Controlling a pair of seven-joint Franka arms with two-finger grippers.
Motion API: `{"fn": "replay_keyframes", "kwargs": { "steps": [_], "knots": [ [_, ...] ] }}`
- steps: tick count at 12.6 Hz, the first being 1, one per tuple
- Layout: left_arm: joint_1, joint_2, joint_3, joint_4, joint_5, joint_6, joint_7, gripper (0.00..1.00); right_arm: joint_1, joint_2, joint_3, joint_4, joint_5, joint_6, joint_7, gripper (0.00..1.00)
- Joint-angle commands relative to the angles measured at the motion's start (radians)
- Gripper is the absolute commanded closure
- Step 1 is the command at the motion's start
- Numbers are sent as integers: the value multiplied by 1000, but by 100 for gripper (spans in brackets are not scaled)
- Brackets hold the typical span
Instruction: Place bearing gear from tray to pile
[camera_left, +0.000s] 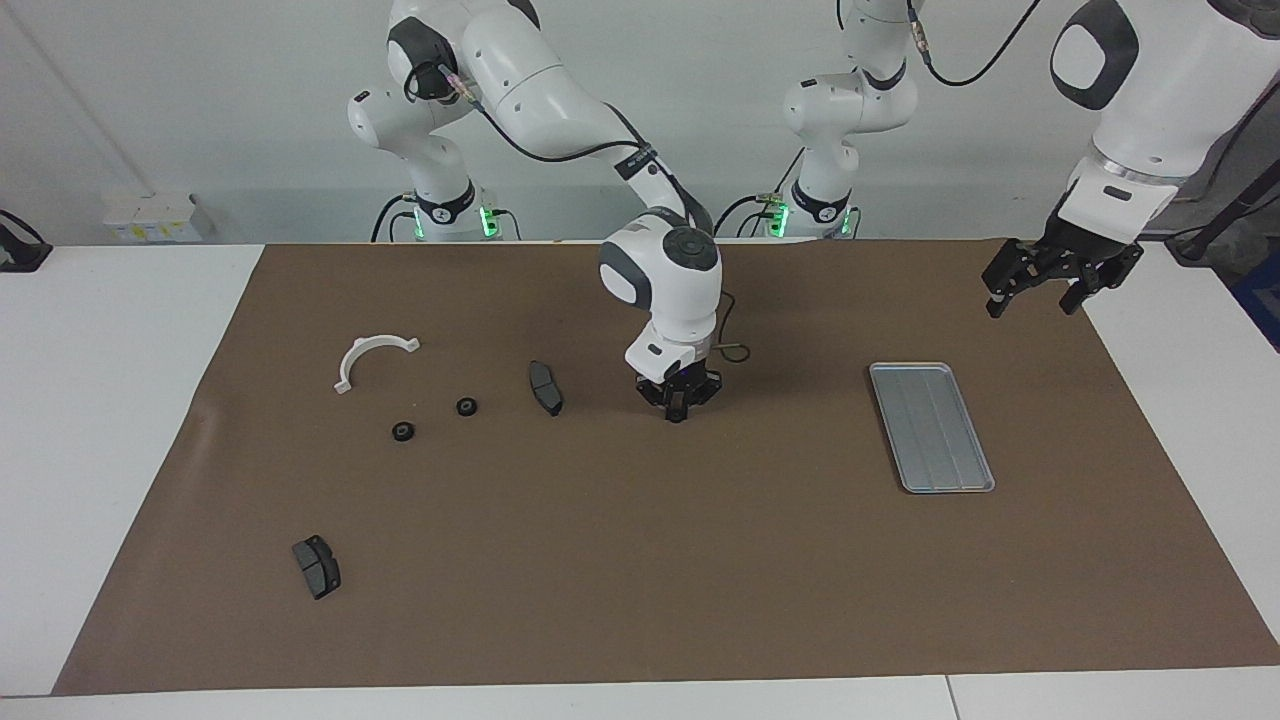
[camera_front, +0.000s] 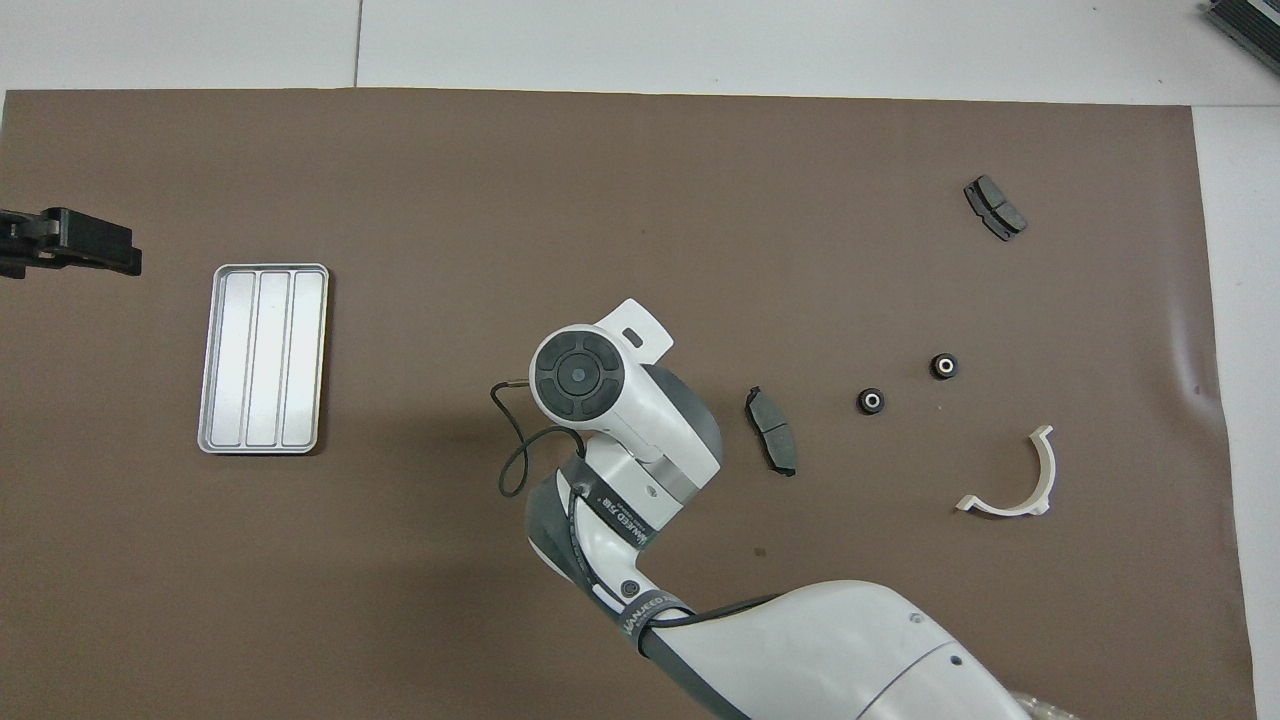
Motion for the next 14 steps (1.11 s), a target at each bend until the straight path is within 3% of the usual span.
{"fn": "replay_keyframes", "kwargs": {
  "steps": [1, 6, 9, 14],
  "knots": [
    [-8, -20, 1, -36, 16, -25, 23, 0, -75, -61, 5, -38, -2, 27, 0, 100],
    [-14, -9, -3, -40, 13, -39, 9, 0, -293, -199, 8, -139, 56, 11, -242, 100],
    [-16, -8, -3, -39, 13, -31, 9, 0, -429, -202, 10, -179, 84, 14, -431, 100],
    [-24, -15, -6, -33, 12, -27, 17, 0, -532, -143, 10, -167, 89, 76, -534, 100]
  ]
}}
